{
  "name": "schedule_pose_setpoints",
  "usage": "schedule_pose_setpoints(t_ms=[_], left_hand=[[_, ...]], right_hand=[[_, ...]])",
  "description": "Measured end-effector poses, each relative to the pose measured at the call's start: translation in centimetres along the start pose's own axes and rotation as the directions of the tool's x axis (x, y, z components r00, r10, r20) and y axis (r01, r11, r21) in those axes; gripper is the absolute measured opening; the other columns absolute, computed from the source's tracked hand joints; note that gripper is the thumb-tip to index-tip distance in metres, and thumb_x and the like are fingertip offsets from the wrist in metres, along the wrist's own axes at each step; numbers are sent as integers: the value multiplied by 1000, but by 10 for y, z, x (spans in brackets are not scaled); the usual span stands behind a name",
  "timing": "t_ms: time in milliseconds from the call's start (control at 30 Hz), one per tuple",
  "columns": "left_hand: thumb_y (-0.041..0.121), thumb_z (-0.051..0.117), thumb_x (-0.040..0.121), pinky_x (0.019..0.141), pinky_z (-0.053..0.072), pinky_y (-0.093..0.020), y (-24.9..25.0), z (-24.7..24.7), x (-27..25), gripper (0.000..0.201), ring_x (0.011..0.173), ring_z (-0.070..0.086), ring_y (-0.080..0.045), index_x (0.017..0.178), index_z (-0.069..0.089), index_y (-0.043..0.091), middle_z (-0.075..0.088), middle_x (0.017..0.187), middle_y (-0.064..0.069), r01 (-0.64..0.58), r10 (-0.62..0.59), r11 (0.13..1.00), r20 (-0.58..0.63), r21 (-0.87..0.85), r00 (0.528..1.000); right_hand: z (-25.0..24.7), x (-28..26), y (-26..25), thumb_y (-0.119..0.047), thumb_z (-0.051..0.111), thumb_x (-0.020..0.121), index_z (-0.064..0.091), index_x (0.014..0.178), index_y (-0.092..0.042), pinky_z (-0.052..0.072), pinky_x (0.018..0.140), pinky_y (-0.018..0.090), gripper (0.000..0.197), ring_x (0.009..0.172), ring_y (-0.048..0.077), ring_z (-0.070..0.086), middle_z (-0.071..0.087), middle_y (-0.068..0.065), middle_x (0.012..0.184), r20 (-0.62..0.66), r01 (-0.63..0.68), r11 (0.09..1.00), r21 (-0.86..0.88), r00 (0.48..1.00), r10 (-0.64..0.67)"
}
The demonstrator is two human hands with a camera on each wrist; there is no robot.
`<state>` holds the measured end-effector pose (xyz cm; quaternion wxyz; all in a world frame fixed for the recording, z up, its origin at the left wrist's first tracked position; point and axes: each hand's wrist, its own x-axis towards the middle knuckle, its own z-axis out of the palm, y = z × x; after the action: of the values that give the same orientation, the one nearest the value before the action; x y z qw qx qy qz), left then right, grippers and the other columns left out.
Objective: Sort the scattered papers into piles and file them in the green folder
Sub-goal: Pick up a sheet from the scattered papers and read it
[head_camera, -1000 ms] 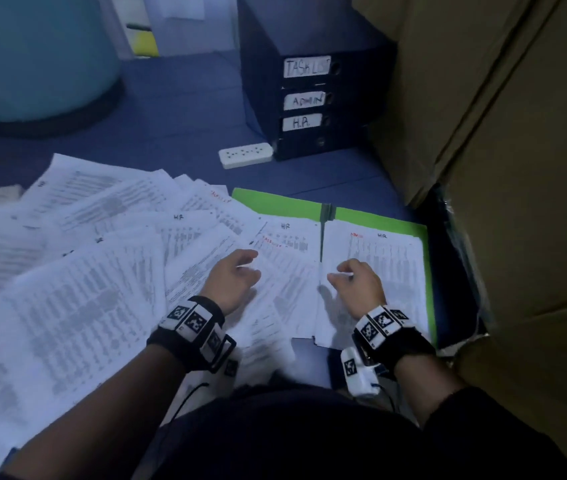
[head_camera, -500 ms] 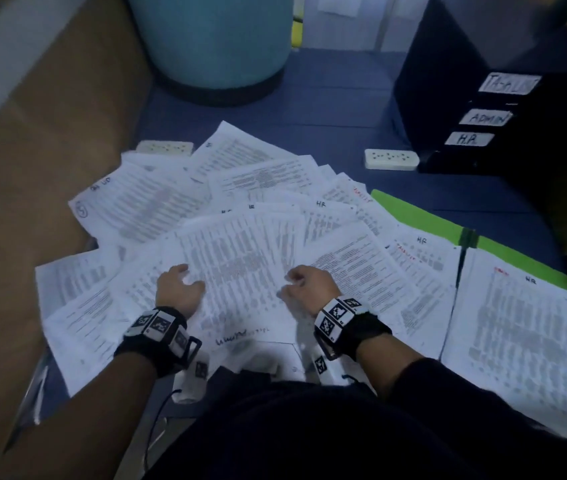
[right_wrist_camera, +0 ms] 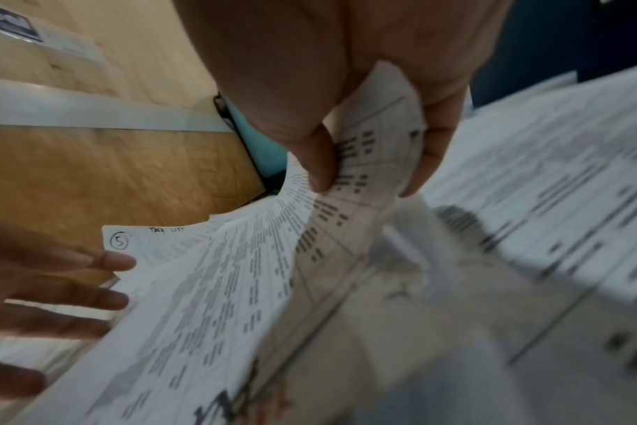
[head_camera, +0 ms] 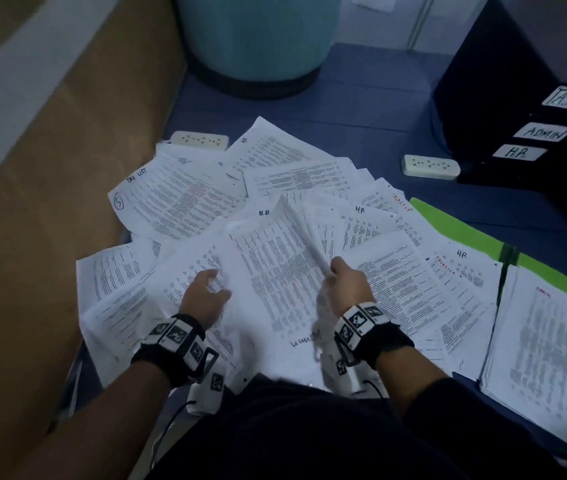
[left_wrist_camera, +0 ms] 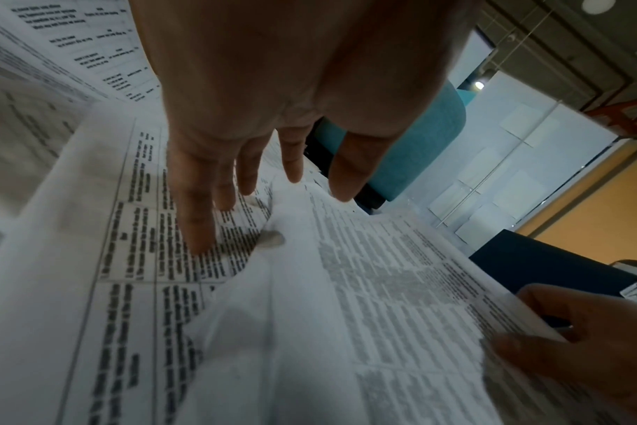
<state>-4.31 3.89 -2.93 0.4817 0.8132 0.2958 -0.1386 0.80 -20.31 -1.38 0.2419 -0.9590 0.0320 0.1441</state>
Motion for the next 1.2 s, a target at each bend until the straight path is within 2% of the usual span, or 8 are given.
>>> schedule_pose_setpoints(t_ms=[200,367,533,667,800,933,1067,1200], left_hand=[[15,67,85,102,43,-50,20,-2,17,63,123,48,-30,140,36,16,43,140,-13,-12,15,979,15,-201,1000],[26,77,72,91,51,-48,39,2,19,69,112,55,-35,129,41,12,52,124,-22,87,-8,932,219,-352,976],[-3,63,85,70,55,-41,33,16,28,47,91,62,-28,126,40,5,60,119,-20,93,-14,911,195,-401,981],[-6,58,88,57,47,-28,29,21,30,51,78,59,-23,132,36,4,59,114,-22,73,1,938,213,-340,977],[7,65,86,66,54,-38,23,22,30,52,94,60,-30,131,39,7,59,116,-16,23,27,964,184,-263,983],[18,72,82,80,54,-48,26,15,33,60,94,62,-32,128,37,4,60,102,-10,-56,91,961,119,-269,989],[23,83,60,94,48,-51,30,-1,41,93,116,57,-31,139,36,9,57,129,-11,17,141,790,209,-613,968],[0,66,80,80,53,-45,33,-10,39,37,103,60,-35,115,57,8,65,109,-15,22,142,737,186,-675,972]], right_hand=[[-37,-10,2,-10,50,94,47,81,-24,40,53,28,20,60,16,52,56,-2,68,-89,180,922,343,983,-159],[-71,-22,-18,2,49,93,47,92,-24,43,50,26,26,52,10,47,50,-3,70,38,190,704,684,955,-294],[-60,-4,5,-12,55,94,47,116,-16,42,71,29,24,79,17,52,59,8,96,146,-48,940,338,989,-2],[-28,-4,32,-19,55,93,49,88,-11,41,66,29,11,89,25,54,57,4,86,249,-223,975,20,945,211],[-19,-6,27,-9,50,93,47,126,-9,46,74,28,33,84,20,58,60,6,92,191,-180,967,179,971,146],[-48,-16,4,-4,47,96,51,101,-20,30,37,19,18,36,6,31,38,-7,46,167,-37,831,555,984,-67],[-68,-19,-10,1,46,97,53,94,-21,17,33,14,24,28,6,22,40,-9,37,197,-56,647,761,969,-149],[-58,-6,-8,-8,50,97,56,115,-16,45,51,28,21,49,-3,43,54,-11,64,222,-113,645,756,971,-90]])
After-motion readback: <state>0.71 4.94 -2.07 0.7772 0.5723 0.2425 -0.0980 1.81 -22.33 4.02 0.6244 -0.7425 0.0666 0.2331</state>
